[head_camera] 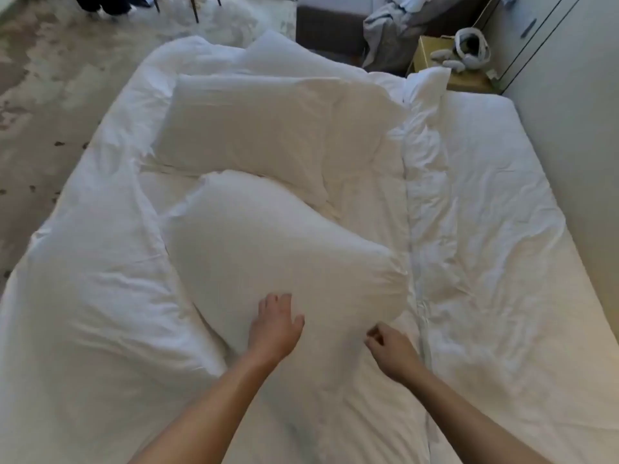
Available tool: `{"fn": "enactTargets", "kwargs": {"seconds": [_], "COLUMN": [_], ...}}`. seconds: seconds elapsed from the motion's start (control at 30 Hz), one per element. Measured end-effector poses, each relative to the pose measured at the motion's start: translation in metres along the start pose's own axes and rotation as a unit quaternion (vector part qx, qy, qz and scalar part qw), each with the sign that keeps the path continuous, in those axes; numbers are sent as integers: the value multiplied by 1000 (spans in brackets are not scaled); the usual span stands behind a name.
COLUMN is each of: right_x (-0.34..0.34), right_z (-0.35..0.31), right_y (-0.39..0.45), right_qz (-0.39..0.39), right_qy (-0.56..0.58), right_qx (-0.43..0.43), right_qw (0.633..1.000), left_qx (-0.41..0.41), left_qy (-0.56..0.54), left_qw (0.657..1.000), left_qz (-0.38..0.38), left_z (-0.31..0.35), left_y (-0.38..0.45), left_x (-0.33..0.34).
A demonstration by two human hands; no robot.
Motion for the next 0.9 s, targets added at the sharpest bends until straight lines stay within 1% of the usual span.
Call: {"fn": "enactTargets", "kwargs": {"seconds": [0.03,0.07,0.17,0.3,0.4,0.57,0.63,0.73,0.9], "right_x": [-8,-16,-45,-60,-64,-57,-47,-37,-42], "right_z": [-13,-24,-59,-80,-84,-69,-58,-48,-39], "right_y": [18,31,75,131,179,235,245,250,243], "right_qz": [27,42,85,101,82,62,47,37,4], "right_qy": [14,17,13,-11,-22,-66,-57,-49,-34], "right_qx": [-18,-18,-35,-48,-40,5,22,19,12], "right_qw": [999,999,996,994,996,996,997,998,999], "left_qx": [16,5,-21,-29,-33,-28,-27,-31,-52], "left_qy": [13,23,38,71,65,54,57,68,77], "left_qw": [1000,1000,999,996,996,998,998,997,995], "left_qz": [13,16,-14,-40,-43,-26,-21,-15,-23], "left_z": [5,9,13,-1,-8,-25,-29,-28,-23], "left_y": [17,29,66,87,103,117,120,123,112], "left_x": [-5,-8,-10,15,29,48,54,61,58]}}
Point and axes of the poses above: each hand's wrist, its own y-axis towards the middle knuckle, its own x-axis out of the palm, z = x × y, the point moved 6 cm from there along y, towards the middle knuckle, and after that the axes turned 5 degrees about -y, right-handed, at the moved point
